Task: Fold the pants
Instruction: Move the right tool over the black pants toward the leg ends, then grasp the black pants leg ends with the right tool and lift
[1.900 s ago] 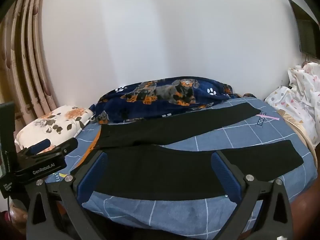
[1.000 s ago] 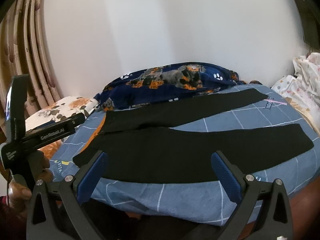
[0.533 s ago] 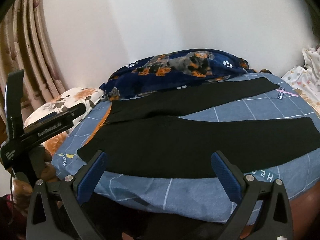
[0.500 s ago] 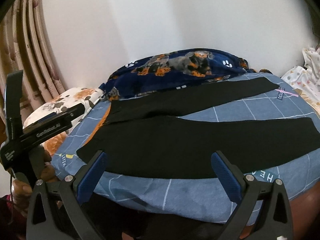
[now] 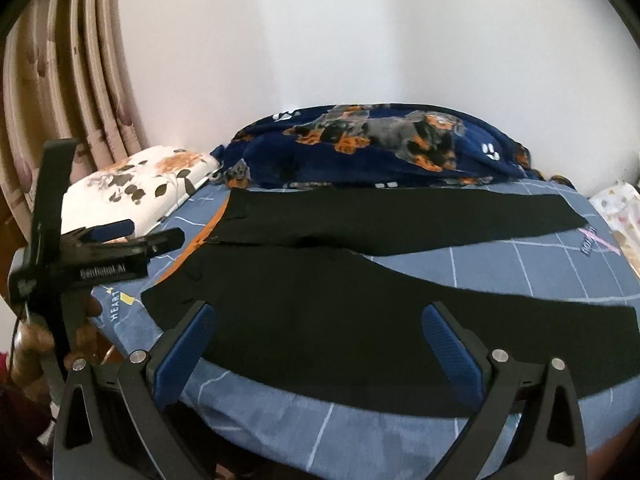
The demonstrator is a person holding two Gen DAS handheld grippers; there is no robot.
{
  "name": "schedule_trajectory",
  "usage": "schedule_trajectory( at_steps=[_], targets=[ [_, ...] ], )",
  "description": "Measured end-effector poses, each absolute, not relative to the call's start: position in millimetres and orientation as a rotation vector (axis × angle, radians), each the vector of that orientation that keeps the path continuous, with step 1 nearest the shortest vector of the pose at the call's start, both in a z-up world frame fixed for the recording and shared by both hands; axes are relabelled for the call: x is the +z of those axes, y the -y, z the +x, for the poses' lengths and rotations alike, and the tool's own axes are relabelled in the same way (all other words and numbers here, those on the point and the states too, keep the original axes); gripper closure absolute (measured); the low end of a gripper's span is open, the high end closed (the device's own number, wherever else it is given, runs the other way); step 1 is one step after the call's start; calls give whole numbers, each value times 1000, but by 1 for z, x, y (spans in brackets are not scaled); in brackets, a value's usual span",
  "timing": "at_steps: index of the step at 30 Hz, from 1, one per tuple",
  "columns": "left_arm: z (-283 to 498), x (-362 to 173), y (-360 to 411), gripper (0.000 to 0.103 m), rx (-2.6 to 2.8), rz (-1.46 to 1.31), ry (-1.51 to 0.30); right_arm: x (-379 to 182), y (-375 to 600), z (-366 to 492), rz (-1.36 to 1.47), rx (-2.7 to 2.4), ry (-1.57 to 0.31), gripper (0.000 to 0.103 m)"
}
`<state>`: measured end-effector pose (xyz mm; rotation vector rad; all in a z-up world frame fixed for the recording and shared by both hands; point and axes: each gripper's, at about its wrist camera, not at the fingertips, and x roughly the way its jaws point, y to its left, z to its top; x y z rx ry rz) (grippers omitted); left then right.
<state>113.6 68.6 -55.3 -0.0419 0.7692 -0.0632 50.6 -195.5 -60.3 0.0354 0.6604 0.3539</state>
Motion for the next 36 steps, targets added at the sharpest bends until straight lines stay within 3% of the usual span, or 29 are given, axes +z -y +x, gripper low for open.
schedule_trajectory(
  at_steps=[11,12,14,18,28,29,30,31,32,34,36],
  targets=[
    [263,-88,-171,2,-139,-70,-766,-89,194,116,94,356,-761,0],
    [283,-95,-177,6,-157,-56,-784,-95,194,121,100,350,-779,0],
    [319,-108,-187,33,-157,-17,-834,-107,195,129,110,343,-819,0],
    [378,-137,-211,44,-157,-44,-941,-128,200,142,124,315,-886,0],
    [430,-174,-210,45,-193,6,-1024,-144,203,157,131,285,-931,0],
    [432,-177,-208,50,-210,3,-1034,-145,203,159,129,287,-936,0],
    [436,-181,-209,60,-236,-14,-1055,-147,201,159,125,288,-941,0],
    [437,-184,-210,79,-247,-40,-1069,-147,200,158,121,288,-942,0],
    [437,-184,-214,85,-220,-75,-1070,-147,199,158,116,288,-943,0],
    [431,-176,-225,94,-214,-159,-1029,-147,198,158,115,291,-941,0],
    [416,-163,-230,94,-195,-218,-978,-144,200,162,132,301,-942,0]
  ],
)
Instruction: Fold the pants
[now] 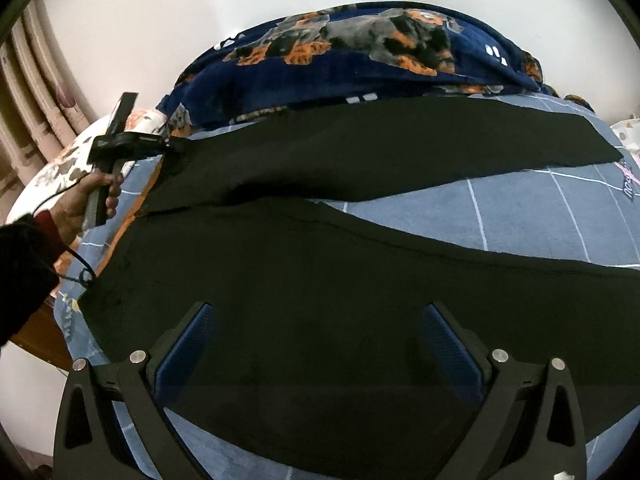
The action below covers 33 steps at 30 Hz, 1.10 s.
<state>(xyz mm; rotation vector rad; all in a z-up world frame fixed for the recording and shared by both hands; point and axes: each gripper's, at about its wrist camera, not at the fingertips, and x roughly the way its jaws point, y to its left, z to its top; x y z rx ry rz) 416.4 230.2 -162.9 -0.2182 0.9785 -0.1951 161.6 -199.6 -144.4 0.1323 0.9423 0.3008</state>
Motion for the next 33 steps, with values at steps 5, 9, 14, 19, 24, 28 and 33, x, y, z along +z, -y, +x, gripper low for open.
schedule_trajectory(
  at_steps=[5,9,14,19,24,28,33],
  targets=[
    [353,-113,-204,94,-245,-161,-814,-131,218,185,282,338,-940,0],
    [281,-76,-179,94,-298,-96,-701,-119,247,225,575,424,-921,0],
    [214,-69,-164,94,-300,-100,-673,-115,260,276,826,498,-894,3],
    [175,-78,-155,93,-291,-152,-689,-128,262,328,846,464,-931,20],
    [157,-90,-155,93,-272,-237,-726,-162,281,374,941,392,-1021,37],
    [159,-96,-158,92,-248,-283,-757,-178,287,385,940,330,-1094,96],
    [158,-97,-170,92,-204,-289,-781,-161,287,340,845,350,-1028,97]
  ],
)
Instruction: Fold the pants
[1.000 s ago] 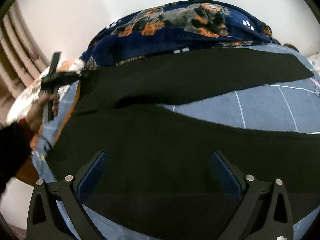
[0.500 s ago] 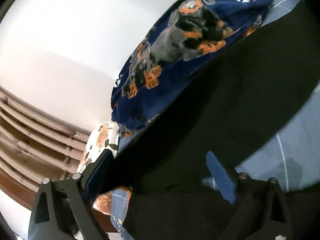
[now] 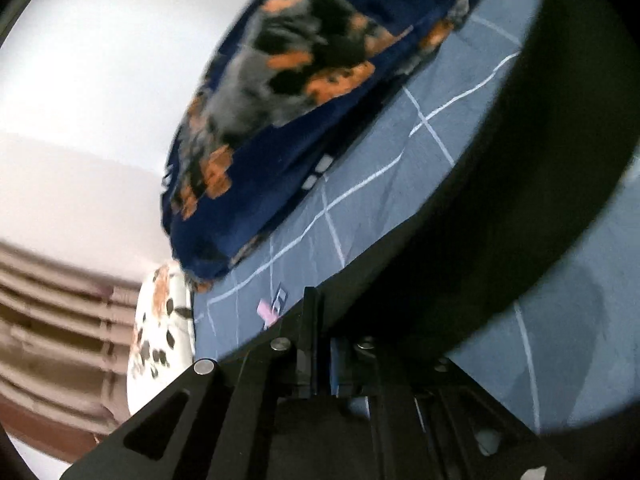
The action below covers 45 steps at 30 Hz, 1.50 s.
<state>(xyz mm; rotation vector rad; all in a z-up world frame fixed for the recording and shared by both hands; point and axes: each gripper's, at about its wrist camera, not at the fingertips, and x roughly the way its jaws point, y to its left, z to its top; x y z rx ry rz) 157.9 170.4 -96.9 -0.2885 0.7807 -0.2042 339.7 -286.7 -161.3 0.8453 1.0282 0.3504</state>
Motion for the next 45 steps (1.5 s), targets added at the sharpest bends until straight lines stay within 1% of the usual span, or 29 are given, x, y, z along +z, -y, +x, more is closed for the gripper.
schedule_trajectory(
  at_steps=[4,9,14,18,23,30,33,38,41,45],
  targets=[
    [148,-99,-184,90,-172,-292,-801,-151,285,277,794,382,-1009,97],
    [130,-108,-191,89,-140,-287,-837,-153,280,214,741,393,-1023,97],
    [111,-117,-196,87,-111,-295,-869,-168,272,173,727,399,-1076,97],
    [95,-126,-201,87,-88,-304,-898,-192,271,150,767,389,-1144,97],
    [83,-137,-205,87,-64,-308,-928,-216,267,131,787,380,-1216,97],
    [75,-142,-216,87,-13,-325,-939,-223,262,125,750,372,-1222,97],
    [71,-136,-222,87,50,-300,-932,-223,261,126,747,373,-1221,97],
    [60,-108,-231,84,225,-192,-835,-224,262,128,746,377,-1214,97],
    [61,-93,-219,84,176,-173,-799,-223,261,128,736,378,-1208,96],
    [80,-97,-163,84,-37,-149,-852,-222,261,128,734,382,-1206,95]
  ],
)
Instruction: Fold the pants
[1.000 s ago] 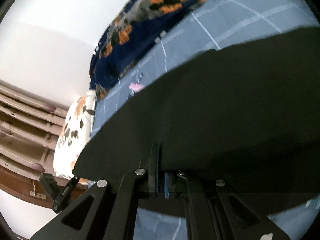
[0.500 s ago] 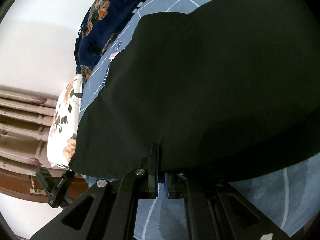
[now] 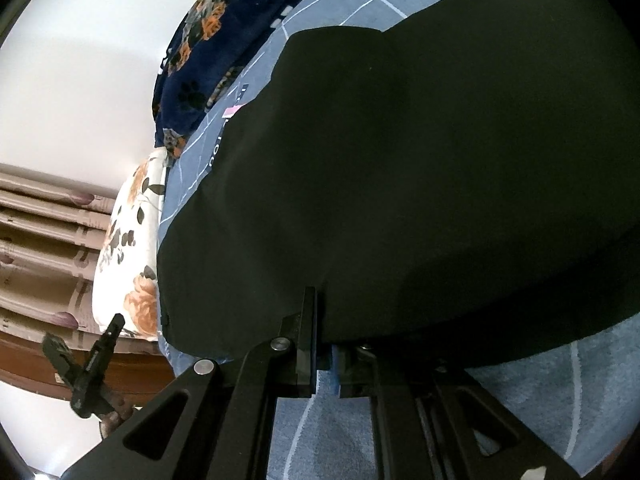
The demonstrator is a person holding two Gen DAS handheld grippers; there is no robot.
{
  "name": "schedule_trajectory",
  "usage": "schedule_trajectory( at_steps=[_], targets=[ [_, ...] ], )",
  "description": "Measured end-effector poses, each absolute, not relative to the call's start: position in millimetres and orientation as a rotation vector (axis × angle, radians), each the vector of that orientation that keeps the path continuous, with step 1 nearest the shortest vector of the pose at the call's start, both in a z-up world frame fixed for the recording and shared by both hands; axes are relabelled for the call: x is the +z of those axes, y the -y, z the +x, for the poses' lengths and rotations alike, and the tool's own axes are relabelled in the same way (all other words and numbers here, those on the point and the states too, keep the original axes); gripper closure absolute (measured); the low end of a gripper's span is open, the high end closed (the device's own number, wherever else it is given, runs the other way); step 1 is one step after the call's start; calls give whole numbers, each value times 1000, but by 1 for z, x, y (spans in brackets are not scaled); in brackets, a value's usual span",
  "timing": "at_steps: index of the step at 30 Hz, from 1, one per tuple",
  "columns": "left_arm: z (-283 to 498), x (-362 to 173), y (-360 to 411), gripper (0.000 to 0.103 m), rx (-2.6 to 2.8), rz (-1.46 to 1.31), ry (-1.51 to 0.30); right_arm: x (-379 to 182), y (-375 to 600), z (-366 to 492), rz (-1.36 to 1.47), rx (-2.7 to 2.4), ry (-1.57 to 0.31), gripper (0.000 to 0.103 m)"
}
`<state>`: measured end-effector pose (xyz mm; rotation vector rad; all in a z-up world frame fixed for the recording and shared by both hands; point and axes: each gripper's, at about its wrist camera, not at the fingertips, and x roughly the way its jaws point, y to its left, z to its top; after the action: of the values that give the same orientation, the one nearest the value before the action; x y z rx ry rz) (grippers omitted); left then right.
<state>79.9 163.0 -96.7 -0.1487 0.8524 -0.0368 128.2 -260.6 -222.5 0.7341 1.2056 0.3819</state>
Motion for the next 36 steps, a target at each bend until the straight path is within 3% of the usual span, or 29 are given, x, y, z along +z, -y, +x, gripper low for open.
schedule_trajectory(
  at_steps=[6,16,28,36],
  targets=[
    [106,-146,-86,84,-253,-98,-1012,-222,264,128,754,396,-1205,94],
    [107,-171,-81,84,-251,-182,-1087,-209,358,135,956,361,-1095,83],
    [108,-171,-78,84,-238,-162,-1096,-228,599,113,1266,-21,-782,83],
    [108,-171,-77,84,-233,-153,-1105,-239,645,101,1354,-34,-709,93]
  ],
)
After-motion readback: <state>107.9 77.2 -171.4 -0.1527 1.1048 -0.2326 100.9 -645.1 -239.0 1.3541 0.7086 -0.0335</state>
